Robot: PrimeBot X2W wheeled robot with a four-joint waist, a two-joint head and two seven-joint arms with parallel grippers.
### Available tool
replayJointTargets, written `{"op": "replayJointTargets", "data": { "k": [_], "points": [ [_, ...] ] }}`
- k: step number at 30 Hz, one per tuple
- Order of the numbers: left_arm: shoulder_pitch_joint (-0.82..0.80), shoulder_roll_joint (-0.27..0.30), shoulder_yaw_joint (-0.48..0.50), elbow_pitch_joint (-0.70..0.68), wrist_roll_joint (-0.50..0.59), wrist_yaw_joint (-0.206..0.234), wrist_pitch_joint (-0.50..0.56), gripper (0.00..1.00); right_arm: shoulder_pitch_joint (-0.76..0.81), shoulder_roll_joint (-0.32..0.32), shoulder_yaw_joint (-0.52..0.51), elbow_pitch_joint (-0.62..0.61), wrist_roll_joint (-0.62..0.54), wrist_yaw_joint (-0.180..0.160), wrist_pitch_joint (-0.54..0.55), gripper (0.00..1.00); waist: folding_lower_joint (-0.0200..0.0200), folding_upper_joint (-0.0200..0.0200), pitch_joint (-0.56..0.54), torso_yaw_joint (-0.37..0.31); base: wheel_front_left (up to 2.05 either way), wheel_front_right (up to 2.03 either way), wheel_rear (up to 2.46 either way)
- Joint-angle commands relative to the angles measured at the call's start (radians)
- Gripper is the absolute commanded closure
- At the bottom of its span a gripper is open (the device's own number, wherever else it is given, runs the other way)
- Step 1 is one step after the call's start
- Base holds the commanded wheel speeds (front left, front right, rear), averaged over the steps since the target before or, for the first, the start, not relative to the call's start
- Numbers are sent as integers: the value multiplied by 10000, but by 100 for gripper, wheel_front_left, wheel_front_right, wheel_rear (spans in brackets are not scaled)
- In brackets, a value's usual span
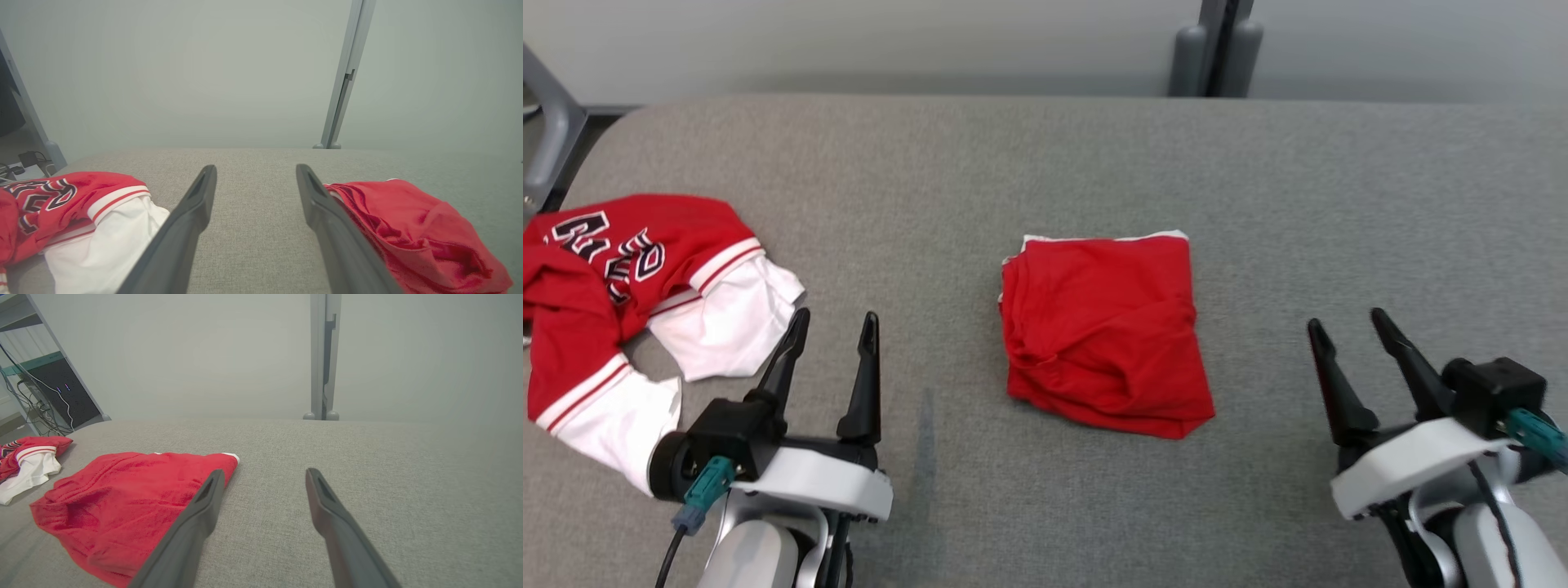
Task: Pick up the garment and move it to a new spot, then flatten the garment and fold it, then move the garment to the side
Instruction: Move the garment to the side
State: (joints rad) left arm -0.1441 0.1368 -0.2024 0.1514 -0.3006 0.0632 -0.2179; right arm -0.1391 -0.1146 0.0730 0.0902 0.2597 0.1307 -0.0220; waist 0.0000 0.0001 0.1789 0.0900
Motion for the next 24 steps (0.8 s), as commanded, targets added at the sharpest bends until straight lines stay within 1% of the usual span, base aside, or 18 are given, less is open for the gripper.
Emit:
{"op": "replayJointTargets", "data": {
  "k": [1, 3, 4, 9, 13, 18, 19, 20, 21, 22, 24],
  "points": [
    [-246, -28, 0, 54, -30, -41, -86, 0, -235, -81, 112, 164, 95, 3, 8, 0, 0, -1, 453, 324, 0, 0, 0],
    [-488, -94, -45, 147, -53, -102, -160, 0, -583, -79, 495, 565, 176, 3, 2, 0, 0, -1, 716, 495, 0, 0, 0],
    [-720, -140, -65, 277, -84, -170, -240, 0, -884, -71, 833, 1046, 263, 3, -33, 0, 0, -1, 937, 664, 0, 0, 0],
    [-1126, -331, -74, 528, -115, -249, -397, 0, -1422, -10, 1526, 2228, 561, 3, -129, 0, 0, -1, 1259, 1004, 0, 0, 0],
    [-1247, -407, -43, 679, -133, -308, -453, 0, -1750, 14, 1932, 3162, 748, 3, -77, 0, 0, -1, 1374, 1100, 0, 0, 0],
    [-1357, -449, 4, 769, -90, -365, -477, 0, -1879, 68, 2317, 4254, 1199, 2, 546, 0, 0, -1, 1386, 1095, 0, 0, 0],
    [-1363, -460, 18, 789, -77, -366, -477, 0, -1897, 67, 2378, 4375, 1343, 2, 626, 50, 0, -1, 1375, 1082, 0, 0, 0],
    [-1363, -465, 43, 787, -60, -374, -480, 0, -1900, 54, 2491, 4505, 1453, 2, 793, 69, 0, -1, 1361, 1063, 0, 0, 0],
    [-1361, -474, 63, 771, -38, -382, -482, 0, -1927, 19, 2599, 4610, 1533, 2, 862, 98, 0, -1, 1345, 1037, 0, 0, 0],
    [-1352, -487, 82, 754, -19, -390, -483, 0, -1954, -6, 2647, 4664, 1629, 2, 877, 100, 0, -1, 1327, 1011, 0, 0, 0],
    [-1310, -504, 114, 738, 21, -412, -485, 0, -2036, -62, 2841, 4737, 1821, 0, 996, 100, 0, -1, 1280, 943, 0, 0, 0]
  ]
}}
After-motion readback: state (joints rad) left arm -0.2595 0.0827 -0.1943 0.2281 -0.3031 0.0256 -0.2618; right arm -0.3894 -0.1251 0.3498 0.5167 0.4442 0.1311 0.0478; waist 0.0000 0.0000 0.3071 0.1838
